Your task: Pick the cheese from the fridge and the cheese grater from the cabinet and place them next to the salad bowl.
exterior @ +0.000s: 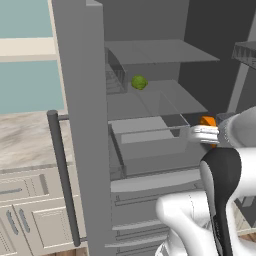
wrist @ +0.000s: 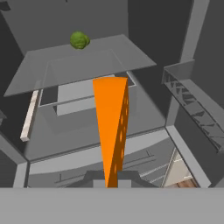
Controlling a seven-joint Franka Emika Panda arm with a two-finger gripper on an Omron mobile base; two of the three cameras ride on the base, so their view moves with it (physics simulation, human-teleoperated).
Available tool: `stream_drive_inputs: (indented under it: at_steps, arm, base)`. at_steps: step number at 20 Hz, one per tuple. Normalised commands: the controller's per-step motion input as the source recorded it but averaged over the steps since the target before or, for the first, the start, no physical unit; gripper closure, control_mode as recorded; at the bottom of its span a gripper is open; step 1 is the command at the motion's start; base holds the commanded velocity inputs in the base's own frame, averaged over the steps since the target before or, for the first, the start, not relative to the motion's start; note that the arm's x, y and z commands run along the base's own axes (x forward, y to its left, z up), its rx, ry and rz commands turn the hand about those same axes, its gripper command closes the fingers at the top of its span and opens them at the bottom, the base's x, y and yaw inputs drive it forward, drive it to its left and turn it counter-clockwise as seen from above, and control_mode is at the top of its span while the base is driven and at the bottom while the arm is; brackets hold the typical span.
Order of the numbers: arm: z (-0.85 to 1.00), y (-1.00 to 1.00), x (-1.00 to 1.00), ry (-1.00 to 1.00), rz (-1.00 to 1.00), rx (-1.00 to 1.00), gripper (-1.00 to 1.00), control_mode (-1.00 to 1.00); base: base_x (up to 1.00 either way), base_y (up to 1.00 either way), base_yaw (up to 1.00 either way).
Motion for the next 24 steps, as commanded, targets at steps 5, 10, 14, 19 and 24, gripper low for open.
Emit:
stream_drive_inputs:
  at_steps: [5, 10, 14, 19, 24]
  arm:
    - [0.00, 0.00, -0.03, 0.00, 0.00, 0.00, 1.00, -1.00]
    - [0.00, 0.00, -0.05, 0.00, 0.00, 0.00, 1.00, 1.00]
    - [0.00, 0.00, 0.00, 0.00, 0.00, 0.00, 1.00, 1.00]
    - [0.00, 0.00, 0.00, 0.00, 0.00, 0.00, 1.00, 1.00]
    - [0.00, 0.00, 0.00, 0.00, 0.00, 0.00, 1.00, 1.00]
  base:
    - [0.00, 0.00, 0.00]
    - [-0.33, 0.01, 0.00]
    - [-0.48, 0.10, 0.00]
    - [-0.45, 0.09, 0.00]
    - [-0.44, 0.02, 0.03]
